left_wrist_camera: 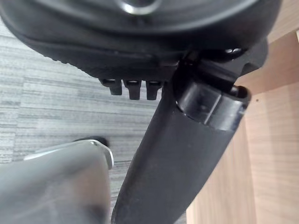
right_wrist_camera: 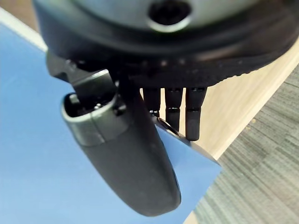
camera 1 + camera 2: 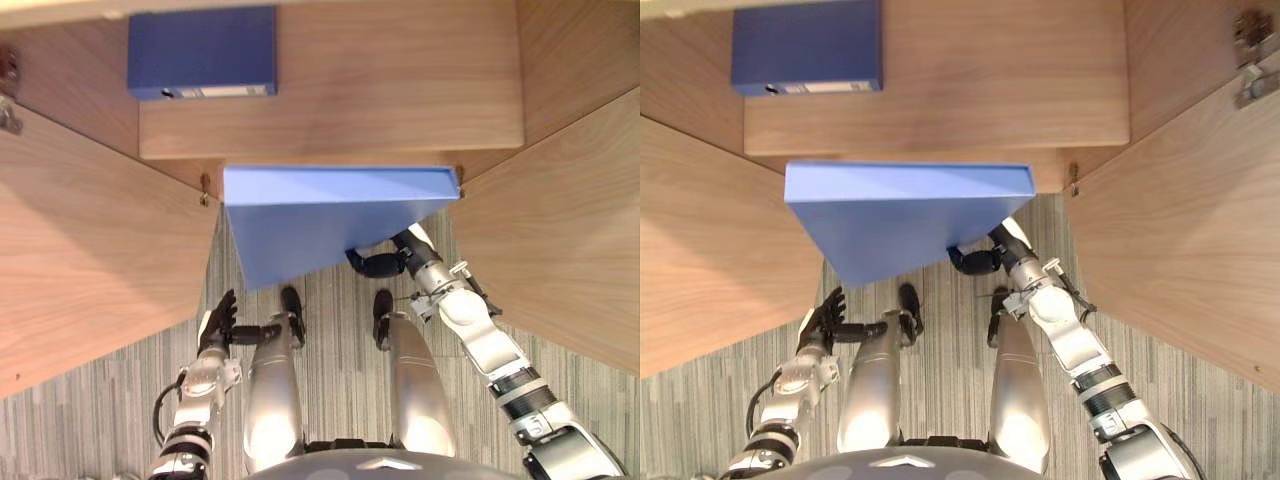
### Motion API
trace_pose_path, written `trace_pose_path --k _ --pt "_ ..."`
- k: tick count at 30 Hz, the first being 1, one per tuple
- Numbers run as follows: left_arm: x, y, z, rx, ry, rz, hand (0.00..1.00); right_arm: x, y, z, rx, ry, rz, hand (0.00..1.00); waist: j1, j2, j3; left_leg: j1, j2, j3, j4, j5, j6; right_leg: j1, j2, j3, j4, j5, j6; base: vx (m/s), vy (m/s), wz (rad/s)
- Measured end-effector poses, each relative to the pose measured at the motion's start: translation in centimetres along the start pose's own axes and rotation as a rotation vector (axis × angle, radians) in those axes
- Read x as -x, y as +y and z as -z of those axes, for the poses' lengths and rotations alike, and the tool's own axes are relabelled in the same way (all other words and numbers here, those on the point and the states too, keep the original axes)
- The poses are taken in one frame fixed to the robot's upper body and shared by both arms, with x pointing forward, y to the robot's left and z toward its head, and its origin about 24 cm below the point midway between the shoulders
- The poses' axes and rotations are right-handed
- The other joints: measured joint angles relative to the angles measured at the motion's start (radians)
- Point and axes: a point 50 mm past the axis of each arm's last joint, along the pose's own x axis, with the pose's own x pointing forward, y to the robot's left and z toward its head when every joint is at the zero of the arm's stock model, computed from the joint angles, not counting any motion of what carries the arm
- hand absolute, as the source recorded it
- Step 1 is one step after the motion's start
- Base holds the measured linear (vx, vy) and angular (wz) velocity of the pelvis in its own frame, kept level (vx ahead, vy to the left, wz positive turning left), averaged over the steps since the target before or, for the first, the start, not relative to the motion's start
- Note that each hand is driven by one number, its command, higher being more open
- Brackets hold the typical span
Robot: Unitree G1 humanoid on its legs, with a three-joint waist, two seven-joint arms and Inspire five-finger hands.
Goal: Walk over to the cabinet, pick up the folder, carry it to the office cabinet, place the folder inside the office cabinet, then close the office cabinet door
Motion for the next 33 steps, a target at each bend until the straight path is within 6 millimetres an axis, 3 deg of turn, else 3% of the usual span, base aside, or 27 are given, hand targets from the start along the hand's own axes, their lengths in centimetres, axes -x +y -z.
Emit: trace_pose_path --k 6,9,14,22,27,33 --pt "-0.5 -3.1 -2.8 0.100 -0.108 0.055 1.00 -1.8 -1.4 -5.9 -0.279 -0.262 0.091 0.00 0.006 -0.001 0.007 -0.124 0.031 -0.006 0.088 -0.032 0.000 -0.117 0.008 0.000 0.063 -0.017 -0.005 -0.01 0.017 -0.06" --pt "-0.7 -4.3 -3.6 0.132 -0.132 0.077 1.00 -2.3 -2.9 -7.3 -0.391 -0.331 0.130 0.00 0.024 0.000 0.009 -0.153 0.033 -0.007 0.100 -0.034 0.002 -0.142 0.008 -0.003 0.068 -0.017 -0.005 0.04 0.015 0.00" --pt "-0.8 -4.0 -4.1 0.146 -0.151 0.063 1.00 -3.0 -4.5 -9.3 -0.506 -0.430 0.141 0.00 0.028 0.000 0.010 -0.186 0.033 -0.007 0.116 -0.042 0.004 -0.175 0.001 -0.008 0.081 -0.021 -0.005 0.03 0.007 0.01" --pt "-0.8 -4.1 -4.9 0.183 -0.177 0.059 1.00 -4.5 -5.6 -13.1 -0.655 -0.576 0.073 0.00 0.032 0.000 0.010 -0.221 0.022 -0.013 0.120 -0.041 0.008 -0.209 -0.014 -0.012 0.102 -0.026 -0.005 0.01 0.008 0.04" --pt "-0.8 -4.2 -5.2 0.200 -0.186 0.051 1.00 -5.1 -5.9 -14.4 -0.680 -0.633 0.069 0.00 0.033 0.000 0.010 -0.232 0.014 -0.021 0.117 -0.034 0.011 -0.210 -0.022 -0.023 0.101 -0.026 -0.005 0.01 0.023 0.09" --pt "-0.8 -4.3 -5.2 0.197 -0.186 0.050 1.00 -5.7 -5.1 -13.9 -0.729 -0.612 0.068 0.00 0.033 0.000 0.010 -0.233 0.010 -0.022 0.111 -0.029 0.010 -0.211 -0.025 -0.024 0.099 -0.025 -0.005 0.01 0.007 0.02"
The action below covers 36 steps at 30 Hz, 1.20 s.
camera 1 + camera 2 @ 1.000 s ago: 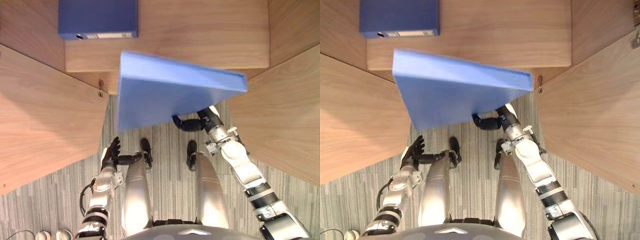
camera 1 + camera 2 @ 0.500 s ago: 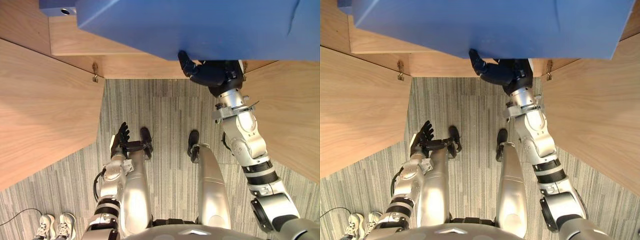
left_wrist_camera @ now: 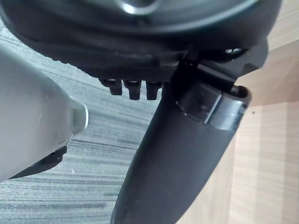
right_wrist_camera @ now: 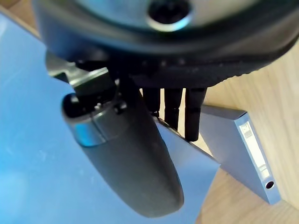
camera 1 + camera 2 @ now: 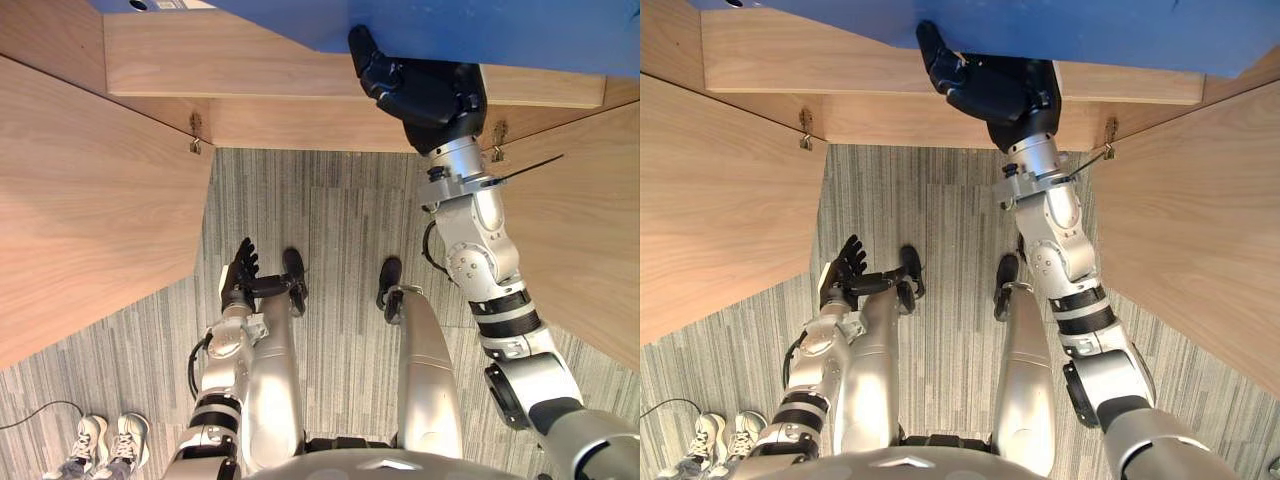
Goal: Walk over to the cabinet, pick up the folder, carry it to the office cabinet, place the folder inside the office cabinet, then close the office cabinet door
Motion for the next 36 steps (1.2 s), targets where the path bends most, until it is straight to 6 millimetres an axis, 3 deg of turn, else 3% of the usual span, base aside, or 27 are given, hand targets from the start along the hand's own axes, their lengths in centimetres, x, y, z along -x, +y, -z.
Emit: trace_pose_path --k 12,16,19,22,36 --pt "-1.0 -0.6 -1.6 0.014 -0.050 -0.005 1.00 -0.3 1.0 2.9 -0.149 -0.005 0.038 0.00 -0.003 0.001 0.001 -0.009 0.004 -0.003 -0.011 0.019 -0.006 -0.015 0.007 0.000 -0.005 0.012 -0.004 0.00 0.000 0.00" --pt "-1.5 -0.9 -2.6 0.031 -0.078 -0.011 1.00 1.0 -1.1 5.9 -0.273 0.094 0.223 0.00 -0.003 0.003 0.012 -0.028 0.006 -0.006 -0.011 0.025 -0.005 -0.034 0.009 0.002 -0.005 0.019 -0.003 0.00 0.000 0.00" --pt "-1.9 -1.1 -3.4 0.042 -0.103 -0.017 1.00 2.1 -3.5 7.3 -0.409 0.131 0.465 0.00 0.000 0.006 0.044 -0.036 0.008 -0.006 -0.010 0.028 -0.004 -0.042 0.011 0.002 -0.005 0.021 -0.002 0.00 0.000 0.00" --pt "-2.0 -0.8 -3.4 0.055 -0.103 -0.039 1.00 3.8 -4.8 7.8 -0.407 0.150 0.554 0.00 -0.006 0.006 0.048 -0.040 0.013 0.001 -0.006 0.028 -0.004 -0.050 0.015 0.007 -0.005 0.024 -0.001 0.05 0.017 -0.06" --pt "-1.8 -1.5 -3.1 0.067 -0.092 -0.036 1.00 3.8 -3.1 5.0 -0.318 0.026 0.458 0.00 -0.003 0.006 0.047 0.025 0.035 0.029 -0.068 0.046 -0.007 0.006 0.043 0.017 -0.087 0.069 -0.008 0.02 0.018 -0.08"
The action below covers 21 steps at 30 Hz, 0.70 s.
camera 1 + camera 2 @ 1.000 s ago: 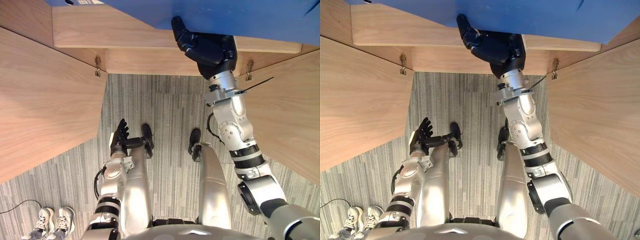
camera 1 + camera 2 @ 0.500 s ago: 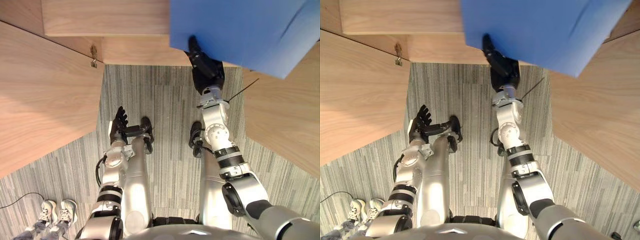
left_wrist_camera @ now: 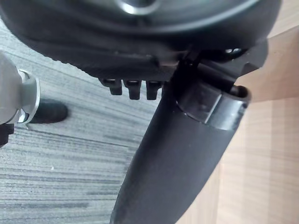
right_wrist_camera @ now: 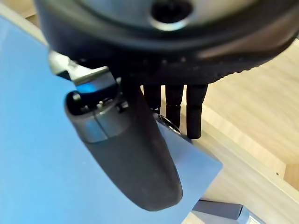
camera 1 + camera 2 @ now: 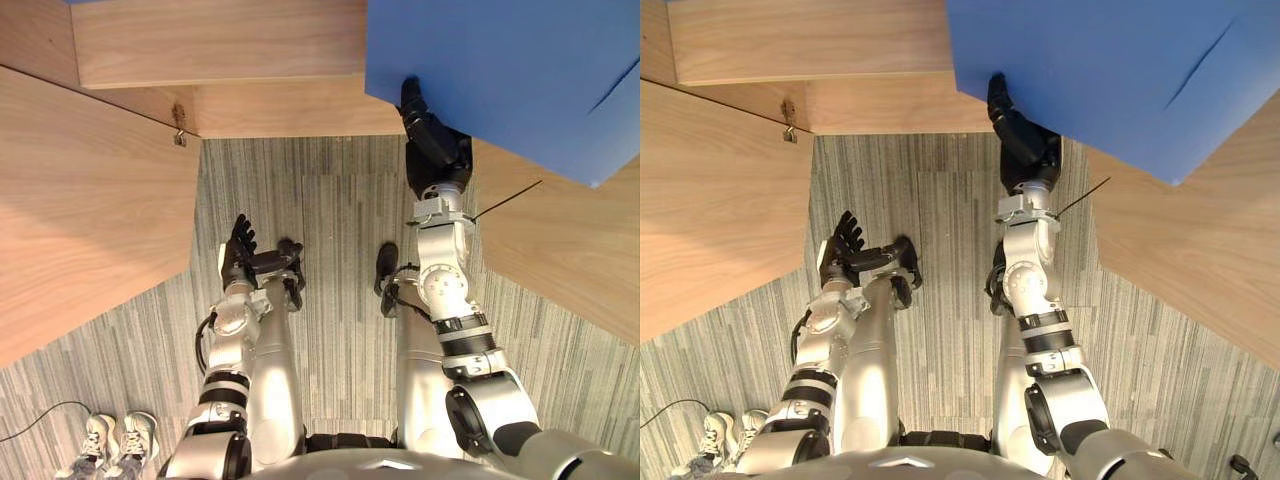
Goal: Walk over to the cabinet, pick up the folder, carry it to the office cabinet, place the folder inside the office cabinet, then close the office cabinet door
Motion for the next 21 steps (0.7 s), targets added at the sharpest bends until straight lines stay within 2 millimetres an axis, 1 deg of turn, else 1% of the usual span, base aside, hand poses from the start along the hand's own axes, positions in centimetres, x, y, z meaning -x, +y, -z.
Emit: trace_pose_path --k 5,8,11,14,17,21 --pt "0.0 0.0 0.0 -0.001 0.001 0.001 1.00 -0.1 -0.2 -0.5 0.022 -0.005 -0.006 0.00 0.005 0.000 -0.001 0.020 -0.006 0.004 -0.019 0.007 0.003 0.021 -0.002 -0.001 -0.018 0.004 0.001 0.06 0.019 0.02" --pt "0.0 0.0 0.0 -0.001 0.001 0.002 1.00 -0.3 0.5 -1.4 0.027 -0.031 -0.048 0.00 0.005 0.000 -0.002 0.029 -0.011 0.004 -0.031 0.010 0.006 0.032 -0.006 -0.003 -0.029 0.005 0.003 0.04 0.027 0.04" --pt "0.1 0.0 0.1 -0.005 0.003 0.005 1.00 -1.1 1.7 -2.1 0.019 -0.033 -0.113 0.00 0.005 0.001 -0.003 0.028 -0.013 0.004 -0.041 0.013 0.007 0.034 -0.006 -0.004 -0.039 0.012 0.005 0.01 0.025 0.00" --pt "0.1 -0.1 0.2 -0.021 0.005 0.023 1.00 -2.3 3.3 -3.0 0.016 -0.042 -0.180 0.00 0.006 0.001 -0.003 0.024 -0.017 0.004 -0.054 0.023 0.009 0.033 -0.008 -0.008 -0.057 0.024 0.006 0.00 0.030 0.03" --pt "0.3 -0.3 0.4 -0.028 0.015 0.047 1.00 -3.4 4.8 -3.7 -0.022 -0.035 -0.223 0.00 0.006 0.001 -0.003 0.019 -0.025 0.002 -0.062 0.030 0.011 0.031 -0.016 -0.015 -0.058 0.024 0.006 0.01 0.029 0.09" --pt "0.4 -0.3 0.6 -0.013 0.020 0.048 1.00 -4.5 5.7 -4.4 -0.011 -0.037 -0.248 0.00 0.010 0.002 -0.004 0.006 -0.026 -0.008 -0.059 0.030 0.011 0.025 -0.017 -0.022 -0.059 0.024 0.006 0.01 0.020 0.05"
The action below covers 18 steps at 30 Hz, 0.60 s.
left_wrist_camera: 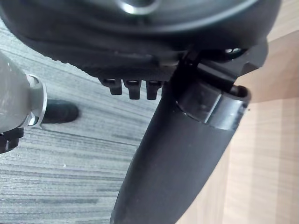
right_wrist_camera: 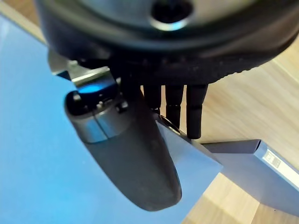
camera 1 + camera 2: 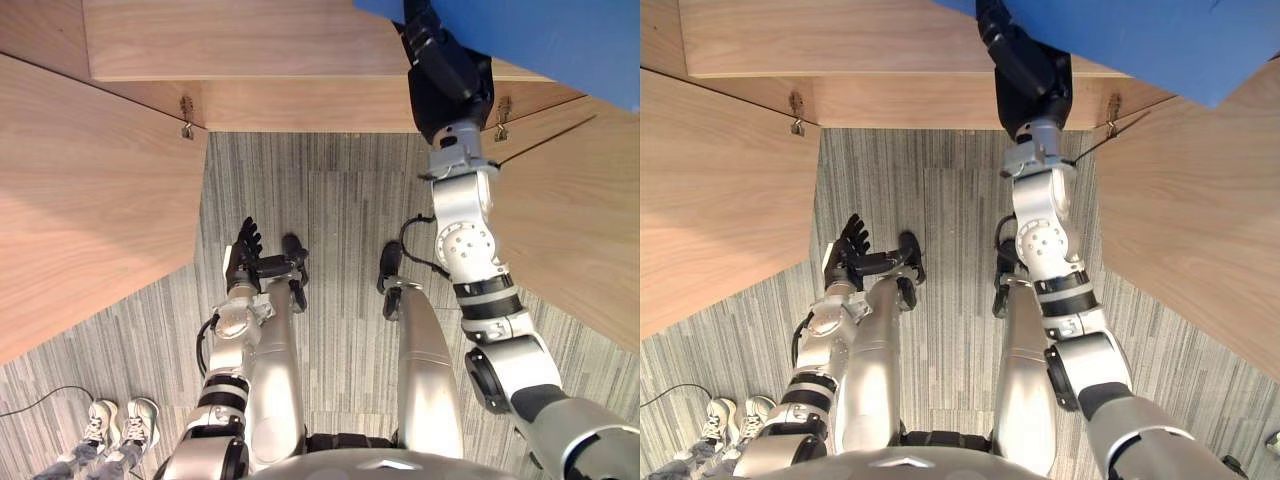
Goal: Walk over to the cabinet, pick up the folder, carry it to the office cabinet, place the folder inside the office cabinet, then close the office cabinet door
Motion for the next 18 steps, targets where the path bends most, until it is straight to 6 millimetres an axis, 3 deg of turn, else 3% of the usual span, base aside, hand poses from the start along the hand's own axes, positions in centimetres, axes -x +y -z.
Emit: trace_pose_path --k 18 --pt "0.1 -0.4 0.2 0.017 0.004 0.026 1.00 -7.3 0.6 -4.3 0.164 0.019 0.060 0.00 0.003 0.004 -0.002 -0.074 -0.028 -0.025 -0.020 0.033 0.001 -0.062 -0.026 -0.034 0.006 0.001 -0.002 0.02 0.014 0.07"
